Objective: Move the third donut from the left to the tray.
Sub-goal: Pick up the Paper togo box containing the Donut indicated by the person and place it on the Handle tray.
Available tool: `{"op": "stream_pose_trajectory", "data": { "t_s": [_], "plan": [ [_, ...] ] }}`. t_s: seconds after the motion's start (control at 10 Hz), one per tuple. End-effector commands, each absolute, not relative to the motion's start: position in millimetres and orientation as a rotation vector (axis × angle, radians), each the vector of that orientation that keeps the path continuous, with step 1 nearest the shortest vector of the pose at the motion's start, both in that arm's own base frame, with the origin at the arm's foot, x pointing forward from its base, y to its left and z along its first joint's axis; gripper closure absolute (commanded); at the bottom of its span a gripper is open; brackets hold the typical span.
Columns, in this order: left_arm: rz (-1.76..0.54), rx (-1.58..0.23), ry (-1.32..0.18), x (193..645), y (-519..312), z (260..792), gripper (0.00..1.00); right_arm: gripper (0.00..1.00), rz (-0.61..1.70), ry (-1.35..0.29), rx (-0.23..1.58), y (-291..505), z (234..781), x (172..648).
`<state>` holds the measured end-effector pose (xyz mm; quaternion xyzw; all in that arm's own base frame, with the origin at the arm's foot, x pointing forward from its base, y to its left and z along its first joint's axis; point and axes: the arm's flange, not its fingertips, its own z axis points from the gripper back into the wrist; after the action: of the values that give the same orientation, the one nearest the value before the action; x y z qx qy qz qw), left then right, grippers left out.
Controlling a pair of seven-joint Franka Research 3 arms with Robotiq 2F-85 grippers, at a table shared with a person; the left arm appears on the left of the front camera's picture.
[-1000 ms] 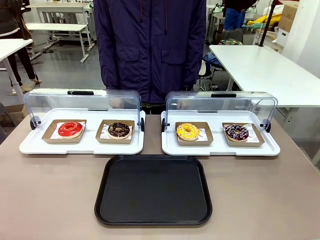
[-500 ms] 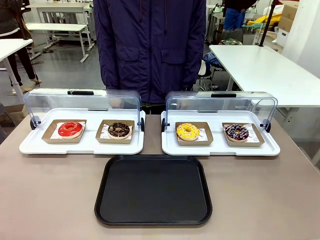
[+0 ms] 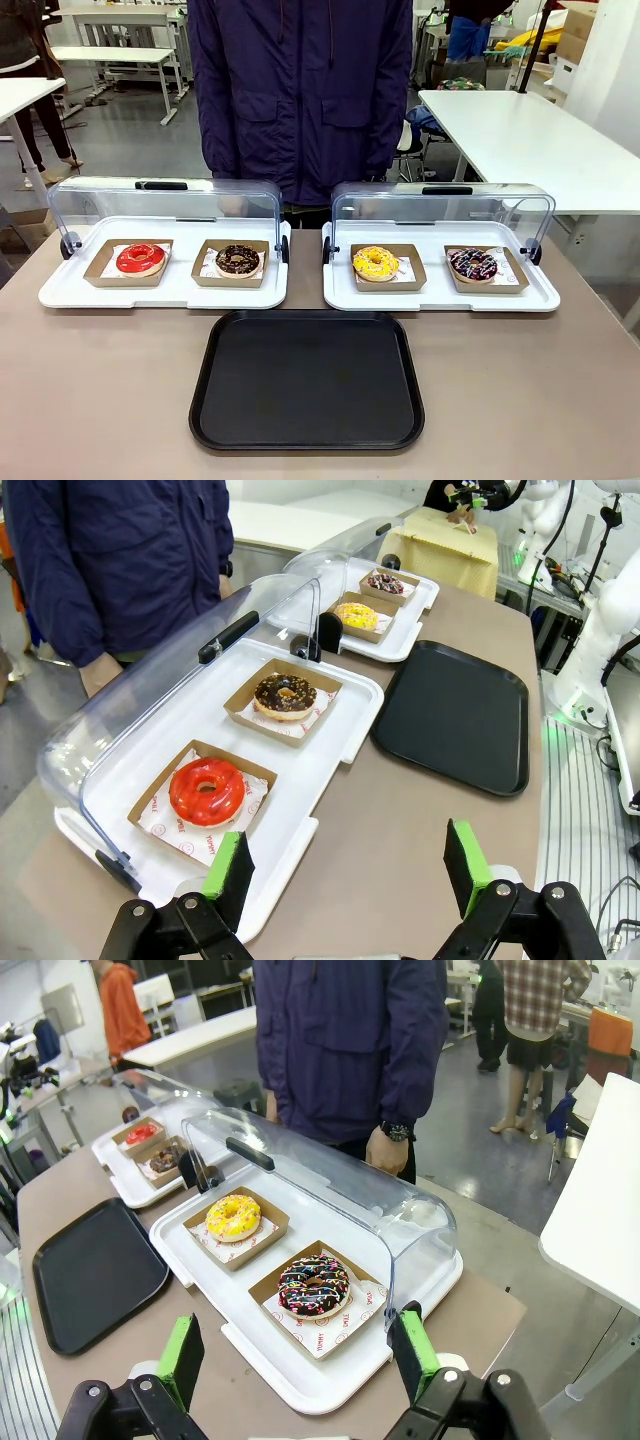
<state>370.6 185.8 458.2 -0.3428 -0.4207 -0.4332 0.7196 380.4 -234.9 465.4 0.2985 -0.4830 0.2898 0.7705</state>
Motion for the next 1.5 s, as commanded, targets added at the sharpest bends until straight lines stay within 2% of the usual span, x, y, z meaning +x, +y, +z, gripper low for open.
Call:
{"op": "stream_pose_trajectory", "data": {
  "t_s": [0.0, 1.4],
  "plan": [
    [-0.962, -0.763, -0.938, 372.2, 186.3, 459.5, 0.0, 0.0, 0.632, -1.073, 0.65, -235.2, 466.0, 383.1],
    [-0.962, -0.763, -0.938, 372.2, 186.3, 459.5, 0.0, 0.0, 0.632, -1.073, 0.65, -235.2, 466.0, 383.1]
  ]
}}
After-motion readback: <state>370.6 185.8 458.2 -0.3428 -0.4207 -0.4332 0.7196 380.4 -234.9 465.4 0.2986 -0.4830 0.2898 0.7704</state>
